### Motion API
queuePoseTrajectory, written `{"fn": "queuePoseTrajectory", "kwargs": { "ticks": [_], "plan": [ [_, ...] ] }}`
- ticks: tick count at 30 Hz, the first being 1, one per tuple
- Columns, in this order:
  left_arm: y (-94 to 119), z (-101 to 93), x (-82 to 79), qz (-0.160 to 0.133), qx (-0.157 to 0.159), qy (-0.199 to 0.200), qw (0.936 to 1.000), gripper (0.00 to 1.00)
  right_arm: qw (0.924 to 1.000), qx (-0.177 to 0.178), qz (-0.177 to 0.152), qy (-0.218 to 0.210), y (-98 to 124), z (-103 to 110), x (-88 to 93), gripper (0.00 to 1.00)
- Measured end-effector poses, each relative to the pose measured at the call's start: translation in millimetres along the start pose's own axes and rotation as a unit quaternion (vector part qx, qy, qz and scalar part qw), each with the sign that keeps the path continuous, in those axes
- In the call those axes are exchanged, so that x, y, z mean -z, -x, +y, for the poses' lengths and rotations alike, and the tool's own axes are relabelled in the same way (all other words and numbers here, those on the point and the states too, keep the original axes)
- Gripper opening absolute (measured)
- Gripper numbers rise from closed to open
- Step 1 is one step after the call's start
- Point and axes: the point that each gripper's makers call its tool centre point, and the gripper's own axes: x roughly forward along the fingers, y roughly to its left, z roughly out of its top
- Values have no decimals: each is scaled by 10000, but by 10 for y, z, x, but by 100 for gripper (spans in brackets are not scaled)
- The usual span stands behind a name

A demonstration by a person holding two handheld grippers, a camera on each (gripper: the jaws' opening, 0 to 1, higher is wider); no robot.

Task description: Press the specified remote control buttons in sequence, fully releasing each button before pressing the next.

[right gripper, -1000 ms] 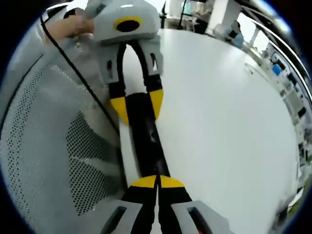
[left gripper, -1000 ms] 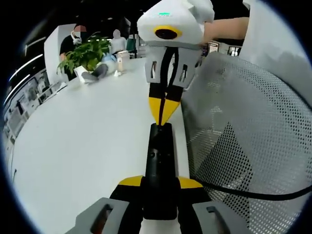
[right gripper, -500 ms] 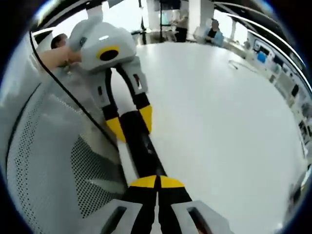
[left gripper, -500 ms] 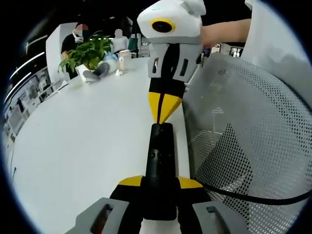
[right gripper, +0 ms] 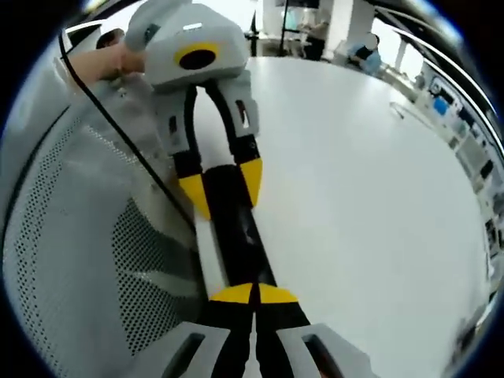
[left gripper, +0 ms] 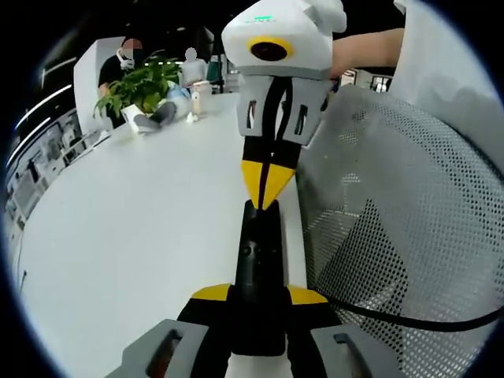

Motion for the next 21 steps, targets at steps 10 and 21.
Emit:
{"fn": "queuePoseTrajectory", "kwargs": {
  "ticks": [10, 21],
  "plan": [
    [4, 0, 4, -2, 1, -1, 10000, 24, 9998, 7, -1, -211, -7, -6, 0, 0],
    [8, -1, 3, -14, 4, 6, 10000, 24, 9986, -59, -197, -483, 9, 9, -63, 0]
  ]
}}
